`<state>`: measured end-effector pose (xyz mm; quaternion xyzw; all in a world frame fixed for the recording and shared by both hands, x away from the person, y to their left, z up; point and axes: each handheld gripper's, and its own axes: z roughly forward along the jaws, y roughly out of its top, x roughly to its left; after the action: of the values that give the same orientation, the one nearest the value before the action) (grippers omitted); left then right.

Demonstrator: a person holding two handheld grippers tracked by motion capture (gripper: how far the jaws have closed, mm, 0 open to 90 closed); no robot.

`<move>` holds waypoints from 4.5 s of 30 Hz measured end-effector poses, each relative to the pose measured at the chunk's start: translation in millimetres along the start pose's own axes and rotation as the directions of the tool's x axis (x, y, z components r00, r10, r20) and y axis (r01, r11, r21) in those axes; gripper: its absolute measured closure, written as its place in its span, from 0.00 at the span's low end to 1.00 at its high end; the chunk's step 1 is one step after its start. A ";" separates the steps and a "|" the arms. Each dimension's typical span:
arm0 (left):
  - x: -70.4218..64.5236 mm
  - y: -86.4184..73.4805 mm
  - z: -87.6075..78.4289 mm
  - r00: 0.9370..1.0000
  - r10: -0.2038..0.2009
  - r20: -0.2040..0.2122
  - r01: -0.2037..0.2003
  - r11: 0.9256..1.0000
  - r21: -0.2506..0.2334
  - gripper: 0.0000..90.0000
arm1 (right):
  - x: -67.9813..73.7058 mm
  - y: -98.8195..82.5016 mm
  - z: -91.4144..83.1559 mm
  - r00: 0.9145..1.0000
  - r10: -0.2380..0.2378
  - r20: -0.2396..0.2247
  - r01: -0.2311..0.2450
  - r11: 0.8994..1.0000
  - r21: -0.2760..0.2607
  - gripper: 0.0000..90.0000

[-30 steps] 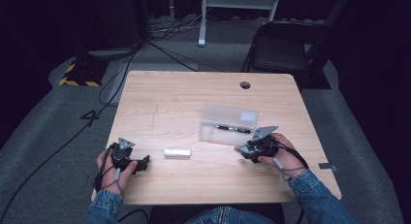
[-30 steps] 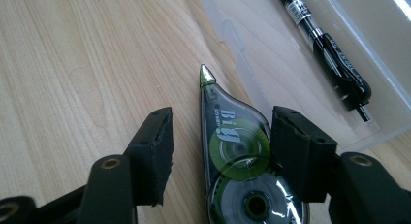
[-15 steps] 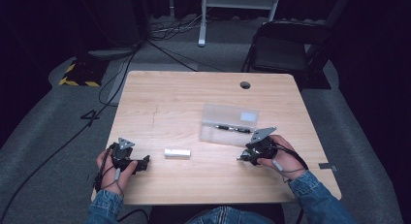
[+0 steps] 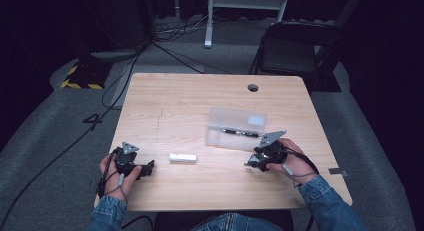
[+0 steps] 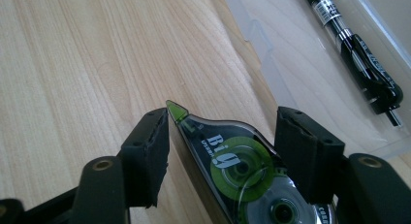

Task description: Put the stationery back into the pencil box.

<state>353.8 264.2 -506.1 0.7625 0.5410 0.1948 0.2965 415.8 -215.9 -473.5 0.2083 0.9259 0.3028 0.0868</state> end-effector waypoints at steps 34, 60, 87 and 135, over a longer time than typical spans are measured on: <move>0.0 0.0 0.0 1.000 0.000 0.001 0.000 1.000 0.000 0.00 | 6.6 0.8 -7.0 0.999 -0.036 -0.041 0.037 0.999 0.032 0.38; 0.0 0.0 0.0 1.000 0.000 0.001 0.000 1.000 0.000 0.00 | 1.9 -6.8 -10.3 0.998 -0.016 0.063 0.013 0.998 0.056 0.38; 0.0 0.0 0.0 1.000 0.000 0.001 0.000 1.000 0.000 0.00 | -2.1 -8.1 -4.4 0.999 -0.008 0.045 0.004 0.996 0.093 0.57; 0.2 -1.0 -0.8 1.000 0.005 0.002 -0.005 1.000 0.000 0.00 | -42.0 48.0 -4.1 0.992 -0.109 0.067 0.112 0.993 -0.034 0.58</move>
<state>352.7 264.8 -506.2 0.7640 0.5390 0.1946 0.2966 468.4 -201.4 -440.1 0.1648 0.9269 0.3080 0.1374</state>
